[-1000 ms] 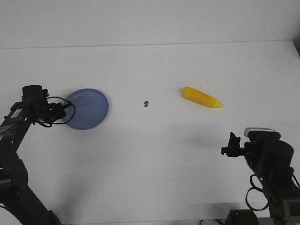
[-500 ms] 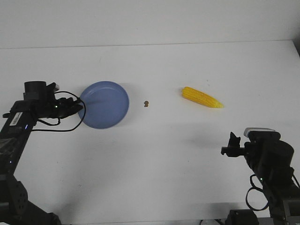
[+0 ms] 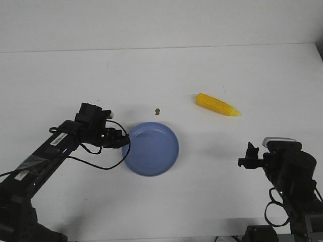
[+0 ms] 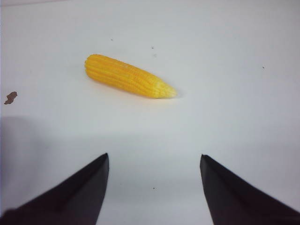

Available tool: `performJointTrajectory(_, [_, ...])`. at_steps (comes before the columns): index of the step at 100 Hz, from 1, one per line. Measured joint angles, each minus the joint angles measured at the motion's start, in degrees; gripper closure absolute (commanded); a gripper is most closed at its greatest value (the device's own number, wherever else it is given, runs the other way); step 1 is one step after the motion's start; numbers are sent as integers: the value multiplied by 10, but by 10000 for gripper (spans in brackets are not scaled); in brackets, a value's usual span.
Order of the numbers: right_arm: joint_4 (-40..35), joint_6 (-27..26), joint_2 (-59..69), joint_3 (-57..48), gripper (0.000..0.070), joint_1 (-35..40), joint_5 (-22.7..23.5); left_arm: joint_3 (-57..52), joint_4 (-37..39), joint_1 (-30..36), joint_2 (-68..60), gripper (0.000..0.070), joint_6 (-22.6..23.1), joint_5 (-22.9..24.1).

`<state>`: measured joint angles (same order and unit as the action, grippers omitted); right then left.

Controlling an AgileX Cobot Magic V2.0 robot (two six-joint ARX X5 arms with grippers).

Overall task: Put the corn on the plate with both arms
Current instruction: 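Push the blue plate with the left gripper toward the table center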

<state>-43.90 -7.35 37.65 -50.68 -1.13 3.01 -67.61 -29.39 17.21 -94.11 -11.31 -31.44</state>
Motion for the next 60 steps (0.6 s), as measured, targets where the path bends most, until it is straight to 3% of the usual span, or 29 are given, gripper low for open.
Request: performJointTrajectory(60, [0,0,0,0,291,0,0,97,71,54,0,688,0,36])
